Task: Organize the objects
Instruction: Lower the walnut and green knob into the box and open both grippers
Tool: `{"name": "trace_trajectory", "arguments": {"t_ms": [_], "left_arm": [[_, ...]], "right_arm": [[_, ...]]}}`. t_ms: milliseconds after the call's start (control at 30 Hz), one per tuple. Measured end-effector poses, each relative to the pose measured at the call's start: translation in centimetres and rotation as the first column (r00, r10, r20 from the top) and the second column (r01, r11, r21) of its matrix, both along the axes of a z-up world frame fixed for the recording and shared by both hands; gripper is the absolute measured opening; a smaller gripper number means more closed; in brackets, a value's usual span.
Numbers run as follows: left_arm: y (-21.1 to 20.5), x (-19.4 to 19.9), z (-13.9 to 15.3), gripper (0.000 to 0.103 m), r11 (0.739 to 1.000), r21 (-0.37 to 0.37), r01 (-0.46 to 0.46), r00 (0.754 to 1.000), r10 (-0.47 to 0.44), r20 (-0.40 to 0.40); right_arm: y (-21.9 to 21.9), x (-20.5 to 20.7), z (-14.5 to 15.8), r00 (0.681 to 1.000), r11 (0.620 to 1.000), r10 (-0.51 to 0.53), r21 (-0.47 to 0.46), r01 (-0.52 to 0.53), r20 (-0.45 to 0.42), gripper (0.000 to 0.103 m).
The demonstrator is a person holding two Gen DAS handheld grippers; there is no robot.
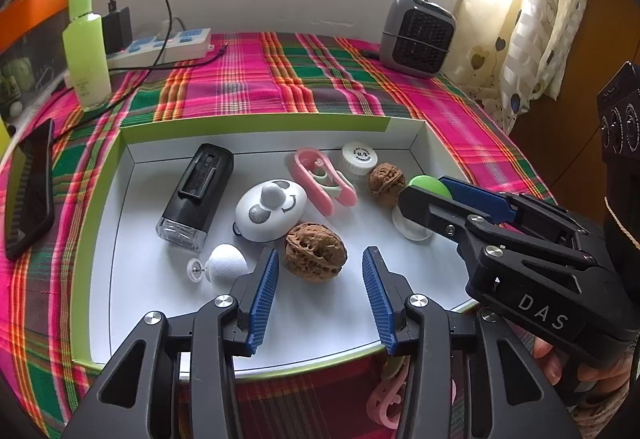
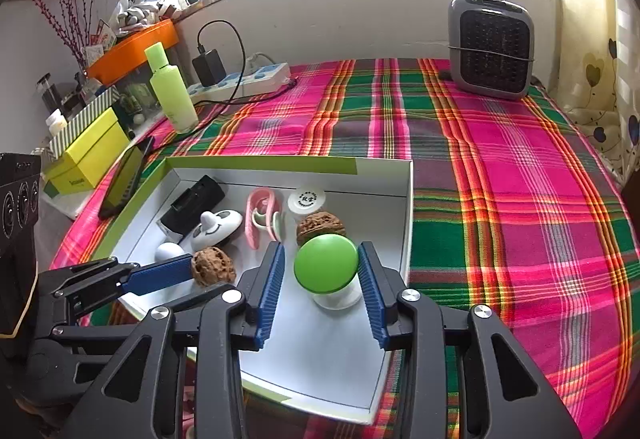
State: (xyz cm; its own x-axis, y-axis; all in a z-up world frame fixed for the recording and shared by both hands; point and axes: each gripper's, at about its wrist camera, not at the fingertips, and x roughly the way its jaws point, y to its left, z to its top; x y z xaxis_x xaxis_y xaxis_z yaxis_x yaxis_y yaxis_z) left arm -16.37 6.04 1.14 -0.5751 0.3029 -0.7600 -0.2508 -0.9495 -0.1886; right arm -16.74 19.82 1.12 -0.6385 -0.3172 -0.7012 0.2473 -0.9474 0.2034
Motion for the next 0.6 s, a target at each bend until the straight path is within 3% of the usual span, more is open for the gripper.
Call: {"name": "trace_trajectory", "arguments": {"t_ms": [600], "left_arm": [[-0.7, 1.9, 1.1, 0.047, 1.0, -0.004, -0.011, 1.0, 0.011, -0.018]], "right_arm": [[-0.2, 1.7, 1.1, 1.0, 0.999, 0.001, -0.048, -0.002, -0.019, 0.048]]}}
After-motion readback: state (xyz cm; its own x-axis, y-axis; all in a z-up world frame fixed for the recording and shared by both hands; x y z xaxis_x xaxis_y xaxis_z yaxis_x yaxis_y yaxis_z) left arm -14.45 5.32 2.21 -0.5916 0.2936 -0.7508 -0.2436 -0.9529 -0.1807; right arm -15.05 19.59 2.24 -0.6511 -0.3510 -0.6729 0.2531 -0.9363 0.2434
